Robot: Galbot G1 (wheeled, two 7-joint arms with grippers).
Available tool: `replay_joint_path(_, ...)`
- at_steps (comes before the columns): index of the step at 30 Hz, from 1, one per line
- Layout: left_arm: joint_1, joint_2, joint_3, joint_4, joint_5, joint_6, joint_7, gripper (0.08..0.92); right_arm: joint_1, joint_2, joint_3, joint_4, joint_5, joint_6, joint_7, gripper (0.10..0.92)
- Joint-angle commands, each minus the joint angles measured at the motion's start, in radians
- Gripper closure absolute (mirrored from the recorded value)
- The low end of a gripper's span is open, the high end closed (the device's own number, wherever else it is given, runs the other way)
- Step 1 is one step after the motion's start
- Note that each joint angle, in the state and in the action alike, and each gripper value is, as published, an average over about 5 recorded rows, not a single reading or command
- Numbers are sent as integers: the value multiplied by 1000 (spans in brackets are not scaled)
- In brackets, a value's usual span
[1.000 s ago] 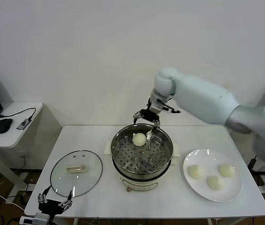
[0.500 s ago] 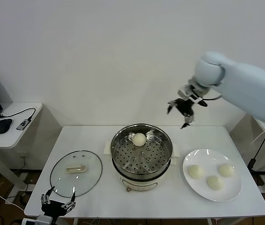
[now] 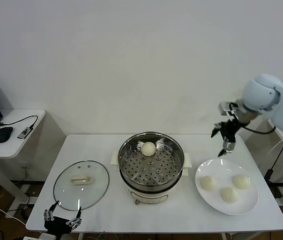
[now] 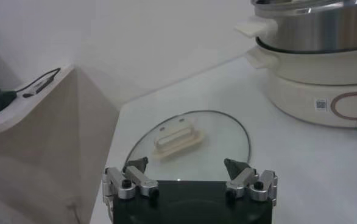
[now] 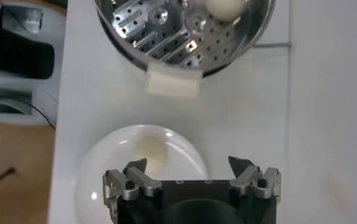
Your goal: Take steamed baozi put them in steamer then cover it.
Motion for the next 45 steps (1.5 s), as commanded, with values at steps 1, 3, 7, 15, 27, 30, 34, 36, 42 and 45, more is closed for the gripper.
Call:
replay_joint_path(1, 7, 1, 1, -4, 1, 0, 0, 177, -253, -56, 156, 38, -108, -63, 48, 203)
replay_joint_path(3, 8, 2, 1, -3, 1, 1, 1, 177, -290, -46, 175, 32, -128, -61, 72, 203)
replay_joint_path(7, 3, 6, 2, 9, 0, 1, 1, 177, -359, -19, 207, 8, -156, -56, 91, 203)
replay_joint_path(15, -18, 14, 4, 43, -2, 2, 5, 177, -419, 37, 212, -45, -193, -57, 115, 203)
replay_joint_path(27, -47, 15, 5, 83, -2, 4, 9, 177, -457, 108, 209, -101, -206, -39, 158, 203)
replay_joint_path(30, -52, 14, 6, 91, -2, 4, 9, 177, -458, 113, 205, -110, -217, -31, 156, 203)
replay_joint_path(34, -59, 14, 7, 103, -2, 4, 9, 177, -469, 117, 202, -125, -230, -9, 182, 203)
replay_joint_path(36, -62, 14, 7, 107, -3, 4, 9, 177, -474, 120, 202, -131, -234, 0, 194, 203)
replay_joint_path(42, -71, 15, 9, 115, -3, 4, 11, 177, -483, 137, 202, -154, -236, 12, 219, 203)
replay_joint_path(45, -73, 16, 9, 119, -3, 4, 11, 177, -486, 147, 202, -165, -236, 13, 227, 203)
